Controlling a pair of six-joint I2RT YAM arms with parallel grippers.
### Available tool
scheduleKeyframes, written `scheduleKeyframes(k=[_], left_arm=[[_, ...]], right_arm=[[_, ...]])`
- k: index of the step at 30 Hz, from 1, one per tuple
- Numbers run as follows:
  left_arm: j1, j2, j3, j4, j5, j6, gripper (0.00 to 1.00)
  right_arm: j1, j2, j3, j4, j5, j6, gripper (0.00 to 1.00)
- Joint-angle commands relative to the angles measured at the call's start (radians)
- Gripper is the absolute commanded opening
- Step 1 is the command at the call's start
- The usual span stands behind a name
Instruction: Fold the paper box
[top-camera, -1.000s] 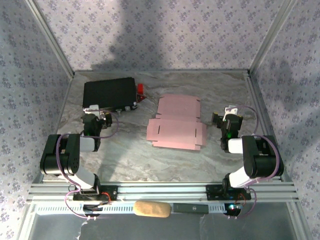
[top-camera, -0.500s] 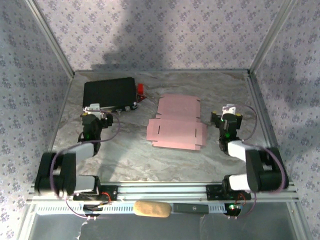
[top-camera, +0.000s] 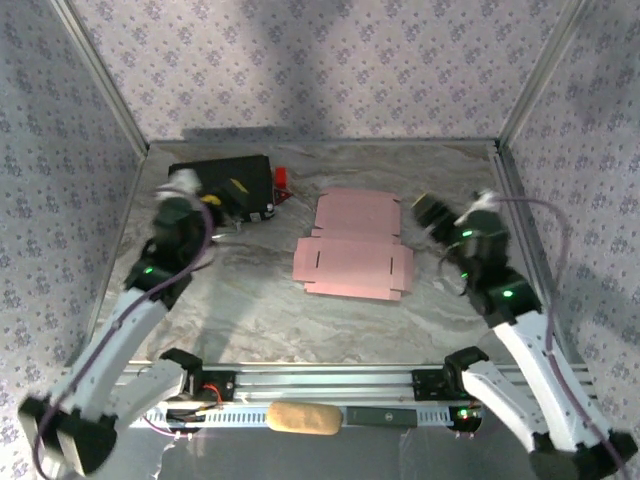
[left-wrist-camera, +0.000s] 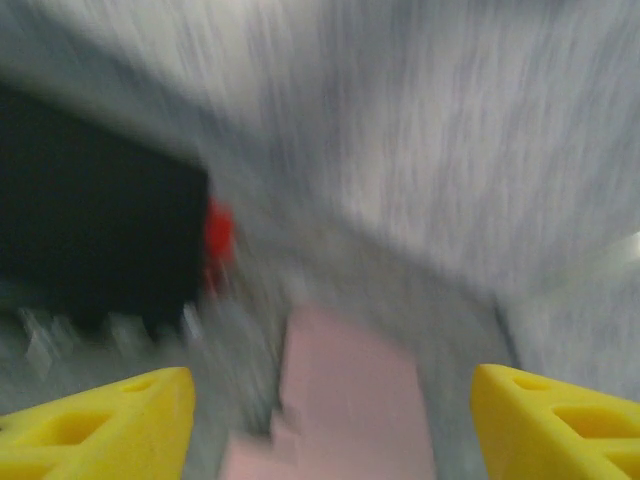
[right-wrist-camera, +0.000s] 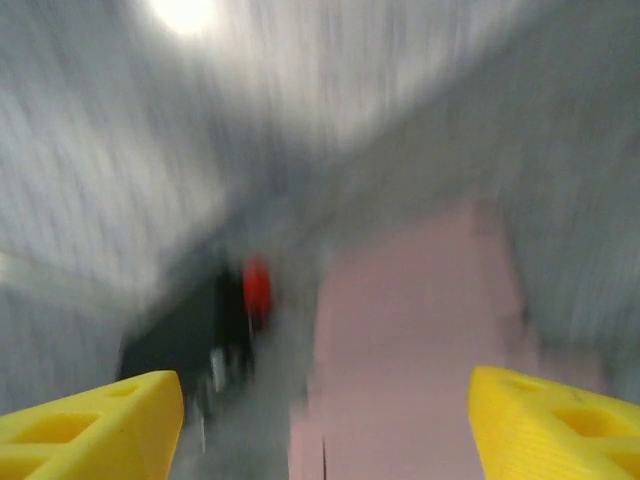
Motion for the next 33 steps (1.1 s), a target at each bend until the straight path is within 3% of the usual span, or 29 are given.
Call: scheduleKeyframes(k=[1, 4, 7, 10, 15, 20, 28, 33], left_arm=[[-0.268, 0.078, -0.08, -0.125, -0.092, -0.118, 0.71], [-0.372, 0.165, -0.136, -0.008, -0.1, -0.142, 0.66], [-0.385, 0.248, -0.124, 0.001, -0.067, -0.119, 0.61], [-0.359, 0.291, -0.101, -0.023, -0.066, -0.071, 0.61], [-0.221, 0.328, -0.116, 0.031, 0.057, -0.031, 0.6], [-0.086, 0.358, -0.148, 0.124, 0.228, -0.008, 0.6], [-0.045, 0.515, -0.063, 0.116, 0.279, 0.049, 0.59], [-0.045, 0.601, -0.038, 0.143, 0.282, 0.052, 0.59]], right_arm=[[0.254, -0.072, -0.265, 0.013, 0.038, 0.429, 0.69], [0.484, -0.093, -0.436, 0.257, 0.244, 0.587, 0.69], [0.548, -0.048, -0.482, 0.351, 0.31, 0.675, 0.7], [0.55, 0.044, -0.515, 0.418, 0.284, 0.787, 0.7], [0.523, 0.228, -0.548, 0.659, 0.259, 0.821, 0.69], [0.48, 0.335, -0.525, 0.731, 0.217, 0.856, 0.67], [0.46, 0.416, -0.55, 0.78, 0.204, 0.936, 0.66], [0.41, 0.425, -0.558, 0.832, 0.204, 0.894, 0.66]])
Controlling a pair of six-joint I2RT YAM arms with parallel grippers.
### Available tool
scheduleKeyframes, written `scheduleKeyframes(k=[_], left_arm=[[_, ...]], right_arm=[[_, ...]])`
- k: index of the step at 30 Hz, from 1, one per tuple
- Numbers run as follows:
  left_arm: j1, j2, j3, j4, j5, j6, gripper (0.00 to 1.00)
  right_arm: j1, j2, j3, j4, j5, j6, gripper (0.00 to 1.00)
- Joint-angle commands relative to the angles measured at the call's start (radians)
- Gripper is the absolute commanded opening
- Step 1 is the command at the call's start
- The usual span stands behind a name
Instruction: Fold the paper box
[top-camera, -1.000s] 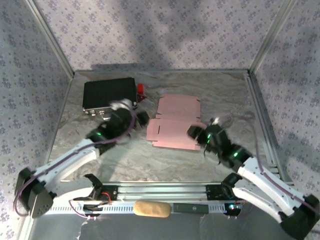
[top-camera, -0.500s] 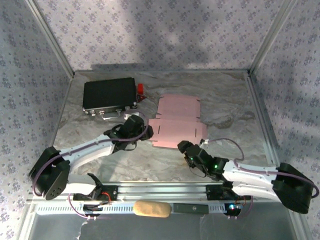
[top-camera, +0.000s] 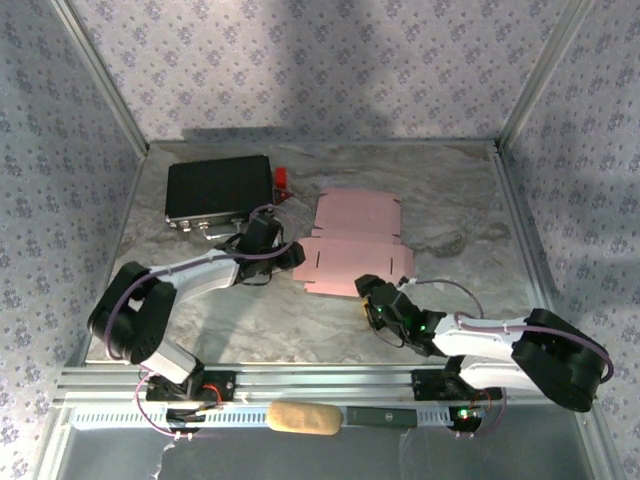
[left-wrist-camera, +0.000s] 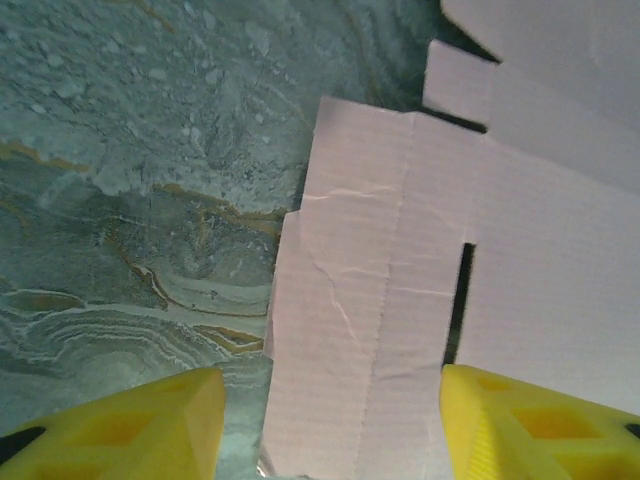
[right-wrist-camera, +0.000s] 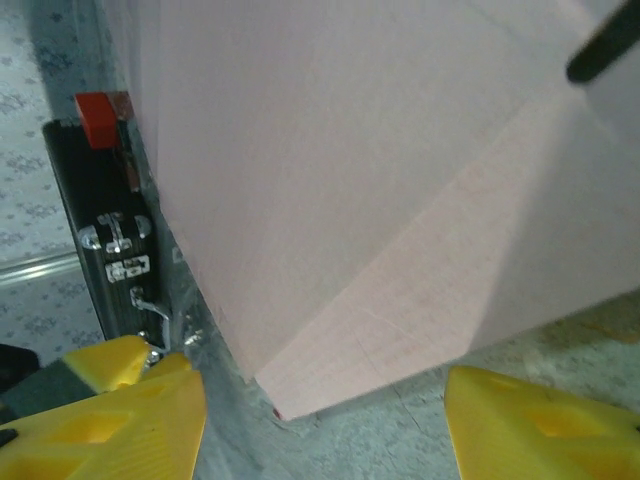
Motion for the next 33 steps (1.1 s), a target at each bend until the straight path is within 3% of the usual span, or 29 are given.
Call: scheduleKeyframes(k=[1, 9, 17, 20, 24, 33], left_arm=[[0.006, 0.04, 0.034, 0.037, 0.022, 0.024, 0.58], [0.005, 0.092, 0.002, 0.102, 0.042, -0.008, 0.57], [-0.008, 0.083, -0.033, 0.14, 0.046, -0.028, 0.57], [-0.011, 0.078, -0.034, 0.141, 0.047, -0.031, 0.57], [-0.017, 0.071, -0.034, 0.137, 0.047, -0.03, 0.56], [-0.018, 0.074, -0.02, 0.128, 0.053, -0.026, 0.55]], right_arm=[[-0.046, 0.017, -0.013, 0.065, -0.002, -0.002, 0.66], [-0.13, 0.091, -0.014, 0.183, -0.052, -0.035, 0.64], [-0.128, 0.151, -0.029, 0.206, -0.059, -0.028, 0.61], [-0.103, 0.134, -0.047, 0.183, -0.008, 0.0, 0.62], [-0.161, 0.142, -0.041, 0.219, -0.036, -0.05, 0.62], [-0.21, 0.363, -0.023, 0.457, -0.104, -0.05, 0.59]])
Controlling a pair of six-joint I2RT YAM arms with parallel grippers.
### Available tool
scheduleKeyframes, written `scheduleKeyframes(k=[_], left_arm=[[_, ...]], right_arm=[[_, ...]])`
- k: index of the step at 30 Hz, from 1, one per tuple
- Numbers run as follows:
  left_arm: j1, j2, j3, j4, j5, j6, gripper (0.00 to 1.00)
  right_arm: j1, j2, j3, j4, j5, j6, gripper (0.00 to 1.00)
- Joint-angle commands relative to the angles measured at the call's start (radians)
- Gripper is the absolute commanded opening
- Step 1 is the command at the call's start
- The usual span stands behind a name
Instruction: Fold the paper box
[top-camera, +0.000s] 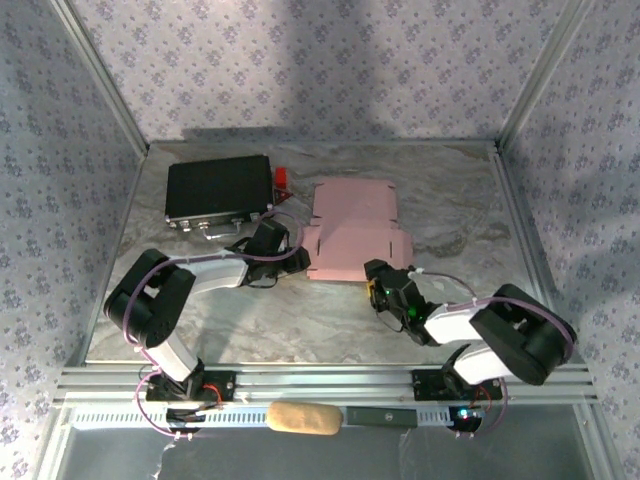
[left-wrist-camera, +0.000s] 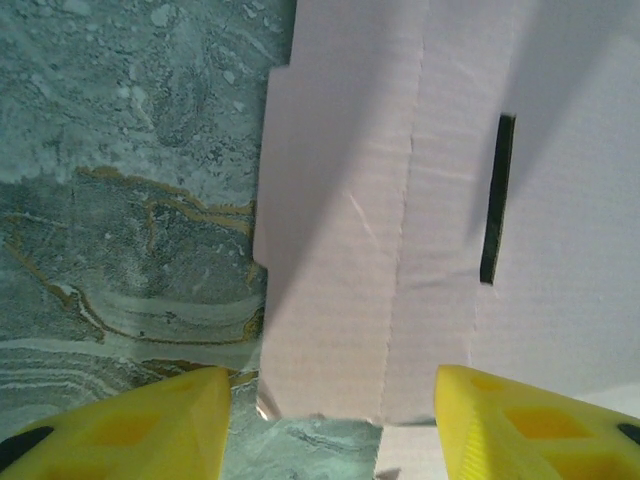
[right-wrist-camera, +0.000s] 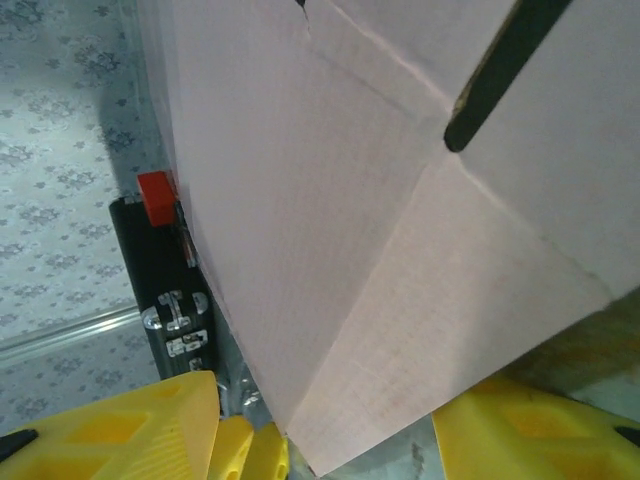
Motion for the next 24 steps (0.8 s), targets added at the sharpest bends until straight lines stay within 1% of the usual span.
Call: scheduleKeyframes(k=[1, 3, 5, 9, 10, 13, 16, 20, 22, 24], left_arm=[[-0.007, -0.015, 0.005, 0.005, 0.016, -0.005, 0.55], [-0.008, -0.024, 0.006, 0.001, 0.016, -0.003, 0.55], [-0.01, -0.04, 0.005, -0.005, 0.013, -0.004, 0.54], [-0.028, -0.123, -0.002, -0.043, -0.018, 0.0, 0.54], [-0.035, -0.151, -0.002, -0.06, -0.03, 0.006, 0.54], [-0.052, -0.241, -0.007, -0.111, -0.072, 0.019, 0.54], [-0.065, -0.346, -0.026, -0.158, -0.116, 0.03, 0.54], [-0.077, -0.481, -0.055, -0.2, -0.151, 0.051, 0.59], [-0.105, -0.537, -0.062, -0.213, -0.187, 0.078, 0.62], [-0.154, -0.574, -0.061, -0.218, -0.24, 0.13, 0.63]], right_arm=[[-0.011, 0.117, 0.002, 0.082, -0.018, 0.002, 0.58], [-0.006, 0.163, 0.015, 0.121, -0.009, 0.006, 0.56], [-0.005, 0.205, 0.025, 0.159, 0.004, 0.008, 0.49], [-0.019, 0.267, 0.031, 0.245, 0.026, 0.008, 0.24], [-0.029, 0.269, 0.038, 0.252, 0.018, 0.005, 0.17], [-0.049, 0.234, 0.058, 0.23, 0.016, -0.014, 0.0], [-0.061, 0.142, 0.089, 0.122, 0.01, -0.039, 0.0], [-0.058, -0.008, 0.129, -0.068, 0.009, -0.071, 0.0], [-0.047, -0.095, 0.149, -0.18, 0.02, -0.074, 0.0], [-0.043, -0.188, 0.165, -0.282, 0.026, -0.071, 0.0]])
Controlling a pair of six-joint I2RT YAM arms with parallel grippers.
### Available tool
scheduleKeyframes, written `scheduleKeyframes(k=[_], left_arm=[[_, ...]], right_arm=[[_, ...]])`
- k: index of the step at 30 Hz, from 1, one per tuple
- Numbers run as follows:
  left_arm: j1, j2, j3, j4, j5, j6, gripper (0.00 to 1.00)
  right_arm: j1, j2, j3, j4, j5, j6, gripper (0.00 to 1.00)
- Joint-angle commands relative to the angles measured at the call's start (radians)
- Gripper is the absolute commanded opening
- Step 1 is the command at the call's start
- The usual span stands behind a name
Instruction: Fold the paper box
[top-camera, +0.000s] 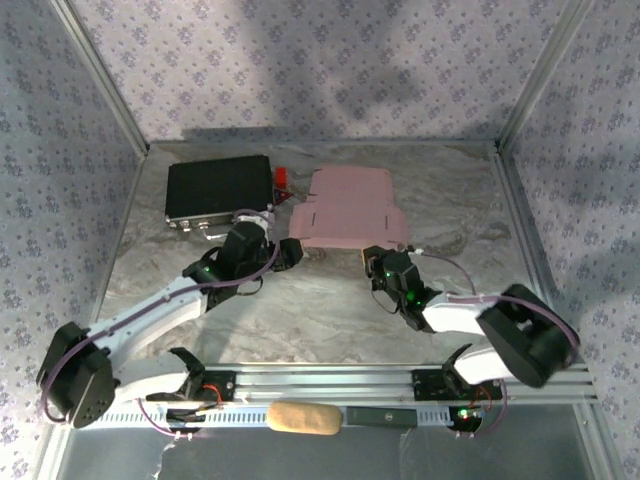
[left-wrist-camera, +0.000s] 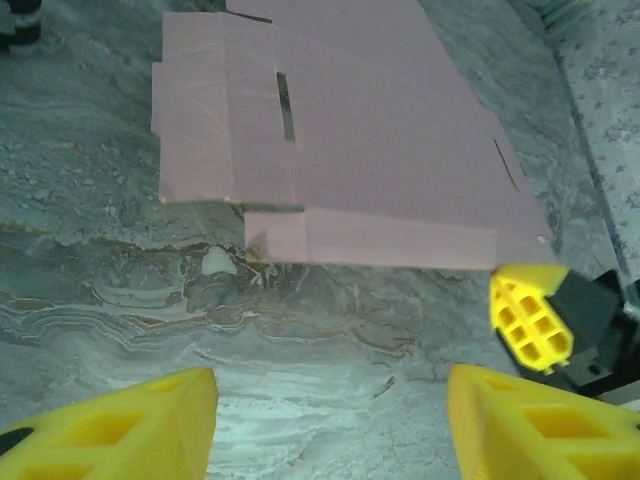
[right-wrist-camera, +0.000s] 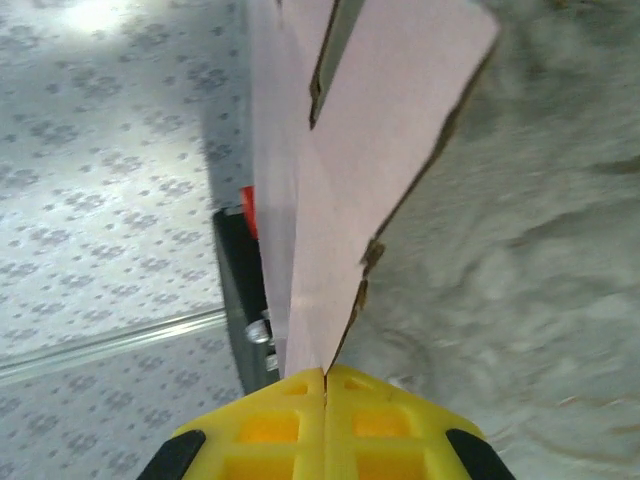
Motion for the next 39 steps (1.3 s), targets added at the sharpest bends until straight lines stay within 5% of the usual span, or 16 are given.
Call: scheduleKeyframes(k=[1, 7, 11, 13, 16, 26, 33, 35, 39], left_arm=[[-0.075, -0.058, -0.009, -0.044, -0.115, 0.109, 0.63], [-0.257, -0.154, -0.089, 0.047, -0.433, 0.494, 0.6], [-0.292, -0.253, -0.203, 0.238, -0.496, 0.775, 0.62], [-0.293, -0.295, -0.276, 0.364, -0.444, 0.957, 0.99], [-0.282, -0.29, -0.349, 0.527, -0.458, 1.131, 1.0], [-0.117, -0.052, -0.232, 0.604, -0.215, 1.151, 0.93], [-0.102, 0.105, -0.124, 0.64, -0.219, 1.165, 0.93], [-0.098, 0.139, -0.088, 0.623, -0.193, 1.165, 0.86], [-0.096, 0.198, 0.012, 0.5, -0.145, 1.15, 0.52]], right_arm=[[0.01, -0.132, 0.047, -0.273, 0.032, -0.022, 0.0], [-0.013, -0.336, 0.212, -0.693, 0.011, -0.049, 0.0], [-0.034, -0.362, 0.322, -0.886, -0.033, -0.086, 0.0], [-0.05, -0.361, 0.344, -0.905, -0.071, -0.089, 0.0], [-0.06, -0.363, 0.402, -0.969, -0.103, -0.107, 0.0], [-0.069, -0.363, 0.541, -1.106, -0.148, -0.138, 0.0], [-0.081, -0.374, 0.575, -1.152, -0.185, -0.13, 0.0], [-0.085, -0.381, 0.584, -1.169, -0.188, -0.131, 0.0], [-0.111, -0.388, 0.596, -1.184, -0.209, -0.132, 0.0]])
